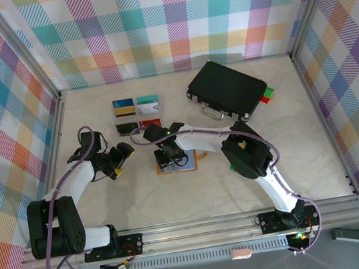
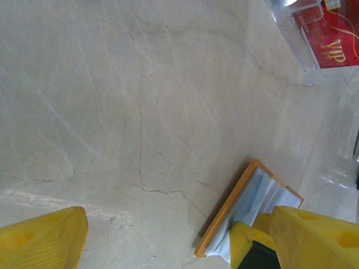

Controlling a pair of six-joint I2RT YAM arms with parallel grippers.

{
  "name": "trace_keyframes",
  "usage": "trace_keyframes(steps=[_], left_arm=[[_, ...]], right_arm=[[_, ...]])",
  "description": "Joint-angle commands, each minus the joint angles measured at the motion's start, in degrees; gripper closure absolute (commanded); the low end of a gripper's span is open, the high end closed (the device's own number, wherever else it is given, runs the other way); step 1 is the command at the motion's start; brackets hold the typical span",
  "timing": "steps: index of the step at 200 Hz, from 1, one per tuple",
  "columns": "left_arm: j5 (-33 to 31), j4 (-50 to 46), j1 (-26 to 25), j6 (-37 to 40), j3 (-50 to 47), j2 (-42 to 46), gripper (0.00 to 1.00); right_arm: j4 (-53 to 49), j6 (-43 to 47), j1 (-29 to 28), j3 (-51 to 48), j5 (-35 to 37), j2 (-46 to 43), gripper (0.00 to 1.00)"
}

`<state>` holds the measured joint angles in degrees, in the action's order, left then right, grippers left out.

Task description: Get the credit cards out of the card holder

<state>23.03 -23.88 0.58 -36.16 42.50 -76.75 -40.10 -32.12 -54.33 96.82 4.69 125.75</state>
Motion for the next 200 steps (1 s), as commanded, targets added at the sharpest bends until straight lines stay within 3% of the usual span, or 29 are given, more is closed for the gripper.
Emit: trace_keyframes(steps=[1, 37, 103, 149, 200], left_arm=[[2.1, -0.7, 0.8, 0.9, 0.6, 0.6, 0.17], [5.3, 0.4, -0.5, 1.5, 1.2, -0.5, 0.23], [9.7, 4.4, -7.6, 0.6, 3.9, -5.7, 0.51], [10.5, 6.0, -10.8, 0.0, 5.2, -9.0, 0.59], [10.3, 6.2, -13.6, -0.1, 7.2, -11.7, 0.6]], right_arm=[[-2.0, -0.3, 0.4, -2.8, -1.5, 2.6, 0.65], [1.3, -0.9, 1.0, -4.1, -1.8, 0.2, 0.74], [6.7, -2.2, 1.9, -7.5, -0.1, -6.0, 0.88], [6.9, -5.2, 2.0, -11.9, 4.3, -10.4, 0.85], [6.4, -10.8, 2.1, -18.8, 10.7, -15.3, 0.71]])
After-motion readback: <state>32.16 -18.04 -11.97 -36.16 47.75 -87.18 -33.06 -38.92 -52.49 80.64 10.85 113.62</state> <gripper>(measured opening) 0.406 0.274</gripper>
